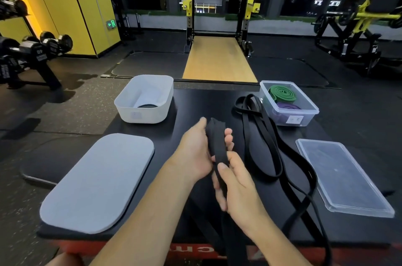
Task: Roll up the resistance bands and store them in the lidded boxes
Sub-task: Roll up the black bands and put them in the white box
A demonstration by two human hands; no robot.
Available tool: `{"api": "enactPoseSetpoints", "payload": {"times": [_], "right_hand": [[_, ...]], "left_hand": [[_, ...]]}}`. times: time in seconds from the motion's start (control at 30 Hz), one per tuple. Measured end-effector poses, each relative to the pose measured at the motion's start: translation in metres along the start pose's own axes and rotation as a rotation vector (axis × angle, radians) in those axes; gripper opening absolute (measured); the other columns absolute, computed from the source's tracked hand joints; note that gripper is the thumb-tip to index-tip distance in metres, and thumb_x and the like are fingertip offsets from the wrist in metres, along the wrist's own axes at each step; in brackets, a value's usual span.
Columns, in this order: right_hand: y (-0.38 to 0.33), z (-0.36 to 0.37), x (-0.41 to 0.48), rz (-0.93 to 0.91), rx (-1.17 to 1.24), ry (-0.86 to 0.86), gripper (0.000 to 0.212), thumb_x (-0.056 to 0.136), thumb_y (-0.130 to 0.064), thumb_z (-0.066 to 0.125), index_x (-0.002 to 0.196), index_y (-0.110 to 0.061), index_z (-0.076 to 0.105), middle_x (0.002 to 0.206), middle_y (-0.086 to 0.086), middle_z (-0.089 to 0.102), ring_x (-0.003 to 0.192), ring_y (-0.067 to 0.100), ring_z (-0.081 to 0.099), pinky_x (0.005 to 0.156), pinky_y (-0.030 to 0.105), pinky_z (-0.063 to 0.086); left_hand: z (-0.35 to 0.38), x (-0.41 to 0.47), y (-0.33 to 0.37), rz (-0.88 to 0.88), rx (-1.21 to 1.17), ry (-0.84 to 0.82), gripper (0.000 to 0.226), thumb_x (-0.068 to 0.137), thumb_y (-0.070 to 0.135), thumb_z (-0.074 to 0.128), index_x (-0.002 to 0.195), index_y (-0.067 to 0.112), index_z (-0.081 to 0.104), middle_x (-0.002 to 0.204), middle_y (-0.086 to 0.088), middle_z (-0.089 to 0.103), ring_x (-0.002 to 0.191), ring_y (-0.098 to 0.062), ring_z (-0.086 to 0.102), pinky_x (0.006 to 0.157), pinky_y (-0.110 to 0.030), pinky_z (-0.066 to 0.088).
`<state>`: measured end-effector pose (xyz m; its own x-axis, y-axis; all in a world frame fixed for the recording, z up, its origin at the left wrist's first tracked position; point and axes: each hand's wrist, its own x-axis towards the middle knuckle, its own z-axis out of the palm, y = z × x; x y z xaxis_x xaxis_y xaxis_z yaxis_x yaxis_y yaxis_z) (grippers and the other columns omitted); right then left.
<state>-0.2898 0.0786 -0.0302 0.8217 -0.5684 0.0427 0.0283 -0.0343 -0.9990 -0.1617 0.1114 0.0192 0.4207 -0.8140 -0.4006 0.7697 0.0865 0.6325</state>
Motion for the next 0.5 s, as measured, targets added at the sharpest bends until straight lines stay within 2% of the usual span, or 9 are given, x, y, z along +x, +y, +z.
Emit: {"api": "enactPoseSetpoints", "payload": {"times": [0.07, 0.1, 0.17, 0.23, 0.3, 0.37, 0.43, 0.5], "right_hand": [[-0.001, 0.006, -0.010, -0.038, 0.020, 0.041, 0.019, 0.109, -0.014, 0.042, 0.118, -0.028, 0.051, 0.081, 0.008, 0.065, 0.049, 0.026, 0.054, 0.050, 0.037, 0.048], [0.000, 0.007, -0.012, -0.041, 0.077, 0.078, 0.017, 0.107, -0.012, 0.046, 0.118, -0.025, 0.046, 0.087, 0.010, 0.070, 0.055, 0.029, 0.062, 0.057, 0.041, 0.054], [0.007, 0.003, -0.007, -0.012, 0.285, 0.188, 0.018, 0.097, -0.018, 0.054, 0.110, -0.019, 0.041, 0.098, 0.012, 0.074, 0.077, 0.029, 0.070, 0.072, 0.045, 0.056], [0.008, -0.007, 0.006, 0.002, 0.428, 0.256, 0.022, 0.091, -0.030, 0.053, 0.104, -0.014, 0.046, 0.102, 0.012, 0.071, 0.094, 0.027, 0.069, 0.080, 0.041, 0.052], [0.002, -0.013, 0.020, 0.062, 0.453, 0.216, 0.035, 0.104, -0.040, 0.042, 0.100, -0.009, 0.059, 0.091, 0.010, 0.069, 0.087, 0.024, 0.066, 0.077, 0.032, 0.051], [-0.007, -0.017, 0.034, 0.170, 0.479, 0.140, 0.053, 0.110, -0.048, 0.029, 0.095, -0.010, 0.064, 0.076, 0.011, 0.064, 0.067, 0.025, 0.060, 0.060, 0.028, 0.048], [-0.012, -0.021, 0.048, 0.278, 0.459, 0.100, 0.046, 0.108, -0.046, 0.038, 0.085, -0.015, 0.062, 0.069, 0.012, 0.058, 0.066, 0.030, 0.058, 0.052, 0.029, 0.047], [-0.013, -0.025, 0.062, 0.267, 0.377, 0.152, 0.024, 0.106, -0.023, 0.049, 0.089, -0.014, 0.064, 0.065, 0.005, 0.056, 0.073, 0.029, 0.060, 0.061, 0.030, 0.052]], "left_hand": [[0.005, -0.010, -0.006, 0.101, 0.076, -0.065, 0.025, 0.110, 0.033, 0.049, 0.117, 0.009, 0.054, 0.076, 0.000, 0.059, 0.061, -0.014, 0.052, 0.074, -0.031, 0.052], [0.005, -0.016, -0.009, 0.180, 0.091, -0.117, 0.018, 0.109, 0.027, 0.049, 0.120, 0.013, 0.052, 0.074, 0.001, 0.053, 0.059, -0.013, 0.045, 0.070, -0.029, 0.050], [0.000, -0.026, -0.013, 0.298, 0.074, -0.274, 0.022, 0.109, 0.023, 0.047, 0.127, 0.012, 0.053, 0.071, 0.002, 0.042, 0.055, -0.012, 0.035, 0.070, -0.028, 0.047], [-0.005, -0.031, -0.014, 0.362, 0.102, -0.350, 0.022, 0.109, 0.024, 0.045, 0.123, 0.010, 0.054, 0.071, 0.001, 0.038, 0.055, -0.013, 0.032, 0.072, -0.030, 0.047], [-0.010, -0.032, -0.017, 0.322, 0.176, -0.265, 0.034, 0.111, 0.028, 0.043, 0.121, -0.001, 0.058, 0.071, -0.001, 0.038, 0.056, -0.014, 0.032, 0.071, -0.030, 0.047], [-0.017, -0.029, -0.024, 0.237, 0.252, -0.173, 0.048, 0.112, 0.037, 0.042, 0.127, 0.000, 0.067, 0.070, -0.001, 0.039, 0.057, -0.014, 0.032, 0.067, -0.030, 0.047], [-0.026, -0.028, -0.032, 0.195, 0.309, -0.145, 0.051, 0.111, 0.042, 0.042, 0.123, 0.005, 0.073, 0.067, 0.000, 0.038, 0.056, -0.015, 0.031, 0.065, -0.029, 0.047], [-0.034, -0.030, -0.036, 0.169, 0.371, -0.205, 0.048, 0.111, 0.040, 0.041, 0.122, 0.006, 0.073, 0.064, 0.000, 0.036, 0.054, -0.014, 0.029, 0.065, -0.030, 0.046]]}}
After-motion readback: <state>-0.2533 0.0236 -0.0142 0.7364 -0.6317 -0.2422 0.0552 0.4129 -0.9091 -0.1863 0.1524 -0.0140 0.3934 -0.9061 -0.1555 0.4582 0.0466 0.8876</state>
